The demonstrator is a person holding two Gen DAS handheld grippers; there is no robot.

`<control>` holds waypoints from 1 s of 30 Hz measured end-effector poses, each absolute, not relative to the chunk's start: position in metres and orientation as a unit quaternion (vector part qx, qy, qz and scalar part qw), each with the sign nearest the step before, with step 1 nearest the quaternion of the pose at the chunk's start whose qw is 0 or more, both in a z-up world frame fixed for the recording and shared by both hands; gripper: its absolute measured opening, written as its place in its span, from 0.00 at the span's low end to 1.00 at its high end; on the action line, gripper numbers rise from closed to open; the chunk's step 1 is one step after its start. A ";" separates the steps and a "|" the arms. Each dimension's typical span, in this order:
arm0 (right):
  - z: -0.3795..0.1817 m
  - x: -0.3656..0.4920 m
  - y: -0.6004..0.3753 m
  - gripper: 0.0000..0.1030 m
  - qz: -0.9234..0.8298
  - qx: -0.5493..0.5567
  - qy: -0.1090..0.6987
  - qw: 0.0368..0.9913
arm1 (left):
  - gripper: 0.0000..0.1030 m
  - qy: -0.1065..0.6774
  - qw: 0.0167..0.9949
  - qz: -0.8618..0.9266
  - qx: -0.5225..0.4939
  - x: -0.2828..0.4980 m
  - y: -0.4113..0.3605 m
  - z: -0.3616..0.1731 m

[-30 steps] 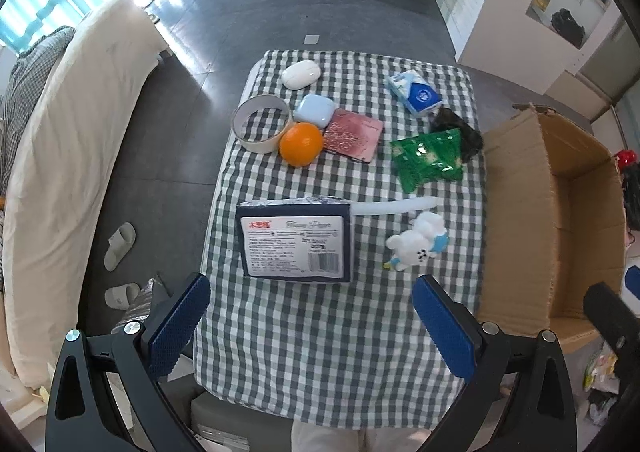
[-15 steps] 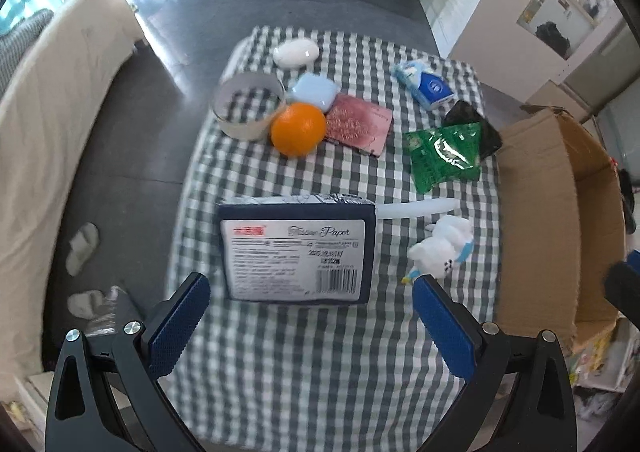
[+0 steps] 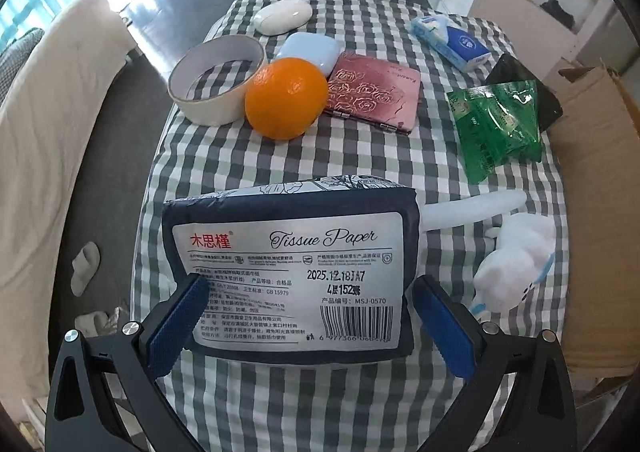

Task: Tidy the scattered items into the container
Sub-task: 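Grasp the tissue paper pack with the left gripper, then grasp the white plush toy with the right gripper and drop it into the box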

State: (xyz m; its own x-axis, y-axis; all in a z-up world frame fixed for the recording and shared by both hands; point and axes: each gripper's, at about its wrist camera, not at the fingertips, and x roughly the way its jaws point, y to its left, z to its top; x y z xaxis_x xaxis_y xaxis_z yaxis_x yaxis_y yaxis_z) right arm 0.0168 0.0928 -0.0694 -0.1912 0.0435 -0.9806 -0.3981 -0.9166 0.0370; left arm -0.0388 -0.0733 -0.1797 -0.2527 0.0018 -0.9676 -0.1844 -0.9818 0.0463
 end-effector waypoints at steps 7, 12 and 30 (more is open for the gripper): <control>-0.065 0.009 0.090 1.00 0.762 -0.614 0.147 0.147 | 0.25 0.061 0.118 0.775 -0.618 -0.031 -0.070 -0.161; -0.061 0.002 0.082 1.00 0.766 -0.610 0.144 0.139 | 0.15 0.065 0.126 0.781 -0.608 -0.025 -0.068 -0.144; -0.091 -0.026 0.051 1.00 0.772 -0.615 0.133 0.091 | 0.11 0.047 0.101 0.808 -0.579 -0.021 -0.118 -0.070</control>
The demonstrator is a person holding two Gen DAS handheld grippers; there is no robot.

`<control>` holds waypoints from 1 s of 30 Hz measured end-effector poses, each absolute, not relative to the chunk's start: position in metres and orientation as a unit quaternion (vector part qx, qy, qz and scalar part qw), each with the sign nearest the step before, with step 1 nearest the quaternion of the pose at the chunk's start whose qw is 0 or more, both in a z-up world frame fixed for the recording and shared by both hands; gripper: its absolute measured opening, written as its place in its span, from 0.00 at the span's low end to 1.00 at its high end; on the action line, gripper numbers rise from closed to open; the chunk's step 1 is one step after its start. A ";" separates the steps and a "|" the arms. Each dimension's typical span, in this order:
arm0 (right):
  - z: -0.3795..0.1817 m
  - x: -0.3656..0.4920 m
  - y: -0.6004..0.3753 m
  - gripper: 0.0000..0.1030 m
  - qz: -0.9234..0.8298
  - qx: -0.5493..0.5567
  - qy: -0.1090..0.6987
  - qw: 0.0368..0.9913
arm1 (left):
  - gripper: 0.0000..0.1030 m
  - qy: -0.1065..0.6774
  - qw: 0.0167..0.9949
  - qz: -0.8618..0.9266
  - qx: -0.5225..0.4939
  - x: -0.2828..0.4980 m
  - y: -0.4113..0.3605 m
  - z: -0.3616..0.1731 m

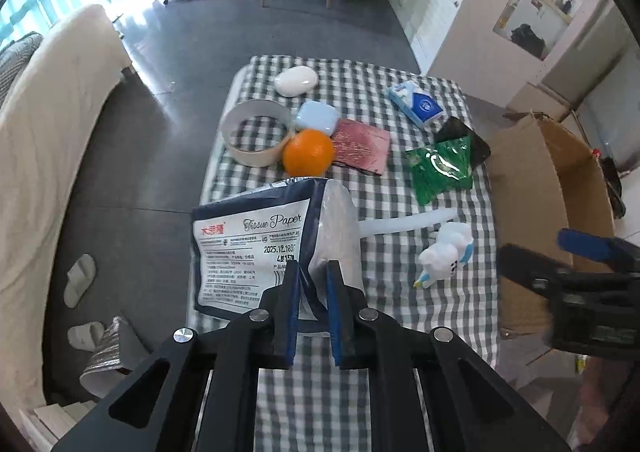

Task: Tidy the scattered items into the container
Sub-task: 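Grasp the white plush toy with the right gripper and drop it into the box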

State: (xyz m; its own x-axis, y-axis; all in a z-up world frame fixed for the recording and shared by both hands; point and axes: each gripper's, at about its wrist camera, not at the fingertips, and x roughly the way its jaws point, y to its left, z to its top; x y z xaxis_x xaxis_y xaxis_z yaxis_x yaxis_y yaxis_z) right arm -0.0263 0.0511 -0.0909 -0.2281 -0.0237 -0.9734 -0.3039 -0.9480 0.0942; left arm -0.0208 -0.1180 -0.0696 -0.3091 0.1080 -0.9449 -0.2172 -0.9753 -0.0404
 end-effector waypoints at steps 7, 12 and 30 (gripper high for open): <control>-0.150 -0.044 0.035 1.00 0.754 -0.643 0.099 0.096 | 0.11 0.042 0.109 0.814 -0.569 -0.021 -0.125 -0.052; -0.186 -0.051 0.033 1.00 0.746 -0.652 0.068 0.117 | 0.06 0.032 0.111 0.811 -0.573 -0.023 -0.130 -0.059; -0.143 -0.035 0.049 0.68 0.758 -0.639 0.068 0.115 | 0.58 0.032 0.127 0.782 -0.609 -0.010 -0.122 -0.084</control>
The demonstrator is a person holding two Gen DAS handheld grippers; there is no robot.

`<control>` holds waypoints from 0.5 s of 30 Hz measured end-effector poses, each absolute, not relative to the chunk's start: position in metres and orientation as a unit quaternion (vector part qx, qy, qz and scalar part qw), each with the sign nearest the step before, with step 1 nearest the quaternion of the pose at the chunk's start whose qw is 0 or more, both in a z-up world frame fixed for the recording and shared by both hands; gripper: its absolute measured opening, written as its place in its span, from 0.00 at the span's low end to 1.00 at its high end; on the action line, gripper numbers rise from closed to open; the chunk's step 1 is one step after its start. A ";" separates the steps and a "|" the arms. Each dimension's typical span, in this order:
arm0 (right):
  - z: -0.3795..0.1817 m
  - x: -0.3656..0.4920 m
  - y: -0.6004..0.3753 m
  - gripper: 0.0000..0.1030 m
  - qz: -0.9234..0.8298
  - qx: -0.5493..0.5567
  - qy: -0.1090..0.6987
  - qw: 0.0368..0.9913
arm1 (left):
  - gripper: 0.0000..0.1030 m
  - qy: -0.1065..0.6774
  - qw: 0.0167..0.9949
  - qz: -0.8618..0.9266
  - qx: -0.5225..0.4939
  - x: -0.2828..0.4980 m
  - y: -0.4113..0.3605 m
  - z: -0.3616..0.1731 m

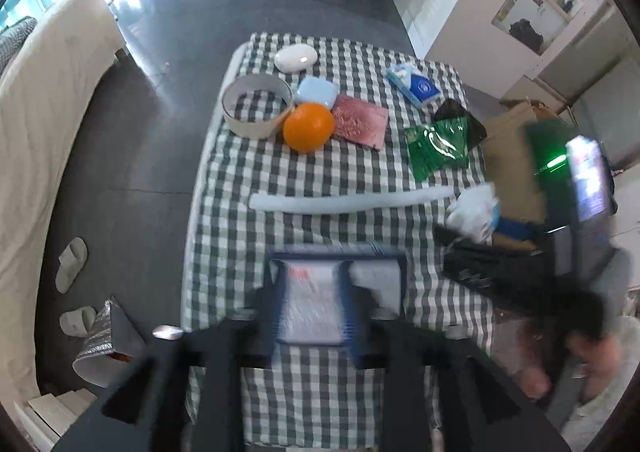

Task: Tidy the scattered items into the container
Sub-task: 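Grasp the white plush toy with the right gripper and drop it into the box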

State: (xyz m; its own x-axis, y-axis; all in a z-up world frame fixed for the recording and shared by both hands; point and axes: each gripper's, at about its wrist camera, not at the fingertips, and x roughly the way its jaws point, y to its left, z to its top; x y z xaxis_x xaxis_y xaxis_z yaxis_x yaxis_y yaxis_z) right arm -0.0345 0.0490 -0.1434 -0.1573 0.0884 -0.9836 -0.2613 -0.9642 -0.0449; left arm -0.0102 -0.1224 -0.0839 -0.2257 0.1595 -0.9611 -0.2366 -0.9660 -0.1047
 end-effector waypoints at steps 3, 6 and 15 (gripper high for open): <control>-0.106 -0.026 0.061 0.68 0.779 -0.612 0.076 0.118 | 0.63 0.033 0.131 0.787 -0.602 -0.006 -0.116 -0.084; -0.070 -0.024 0.078 0.68 0.795 -0.585 0.087 0.135 | 0.65 0.033 0.134 0.776 -0.615 -0.005 -0.106 -0.094; -0.046 0.029 0.175 0.68 0.780 -0.556 0.085 0.274 | 0.68 0.057 0.151 0.763 -0.626 0.017 -0.069 -0.119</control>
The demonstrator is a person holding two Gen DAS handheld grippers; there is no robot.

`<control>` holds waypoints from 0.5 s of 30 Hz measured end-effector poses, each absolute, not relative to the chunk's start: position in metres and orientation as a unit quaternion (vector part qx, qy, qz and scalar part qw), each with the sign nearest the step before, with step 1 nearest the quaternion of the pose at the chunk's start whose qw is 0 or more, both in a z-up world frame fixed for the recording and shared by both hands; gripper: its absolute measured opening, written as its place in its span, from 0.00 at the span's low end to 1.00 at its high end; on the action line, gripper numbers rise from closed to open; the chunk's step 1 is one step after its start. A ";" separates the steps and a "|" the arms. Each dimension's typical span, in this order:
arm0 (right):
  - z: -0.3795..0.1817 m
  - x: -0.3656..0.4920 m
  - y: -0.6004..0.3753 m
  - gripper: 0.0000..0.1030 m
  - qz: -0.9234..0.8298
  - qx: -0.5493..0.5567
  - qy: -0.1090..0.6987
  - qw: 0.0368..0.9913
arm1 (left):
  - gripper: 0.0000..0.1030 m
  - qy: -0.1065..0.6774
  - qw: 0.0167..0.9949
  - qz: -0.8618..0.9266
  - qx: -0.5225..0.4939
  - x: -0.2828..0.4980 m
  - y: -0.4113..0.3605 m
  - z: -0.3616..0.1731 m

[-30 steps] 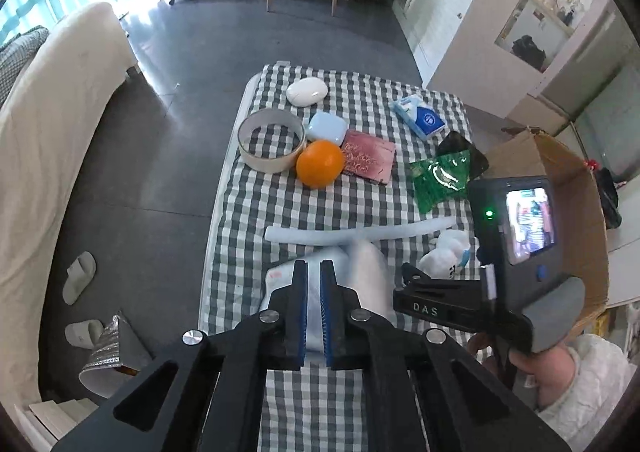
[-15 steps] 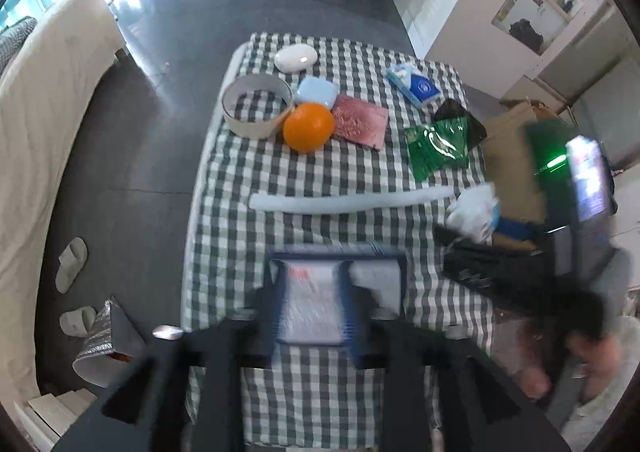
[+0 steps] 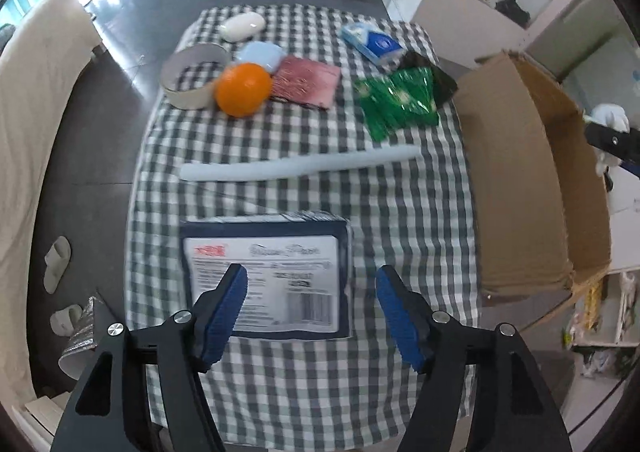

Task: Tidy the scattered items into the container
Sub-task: 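Grasp the white plush toy with the right gripper and drop it into the box, then lift the tissue paper pack with the left gripper and drop it into the box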

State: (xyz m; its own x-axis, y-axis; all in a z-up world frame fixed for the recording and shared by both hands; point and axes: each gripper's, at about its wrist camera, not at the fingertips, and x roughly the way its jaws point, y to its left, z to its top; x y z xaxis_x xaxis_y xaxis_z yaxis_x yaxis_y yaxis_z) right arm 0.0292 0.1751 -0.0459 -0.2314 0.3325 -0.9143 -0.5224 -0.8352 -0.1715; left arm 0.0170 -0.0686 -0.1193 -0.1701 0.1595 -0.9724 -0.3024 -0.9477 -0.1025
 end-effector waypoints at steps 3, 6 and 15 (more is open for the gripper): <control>-0.069 0.045 0.203 0.70 0.753 -0.574 0.093 0.309 | 0.69 0.083 0.138 0.760 -0.630 0.020 -0.061 -0.134; -0.084 0.057 0.213 0.78 0.729 -0.592 0.077 0.335 | 0.69 0.098 0.122 0.757 -0.634 0.023 -0.061 -0.142; -0.060 0.037 0.160 0.79 0.786 -0.568 0.118 0.216 | 0.75 0.075 0.127 0.761 -0.631 0.013 -0.081 -0.132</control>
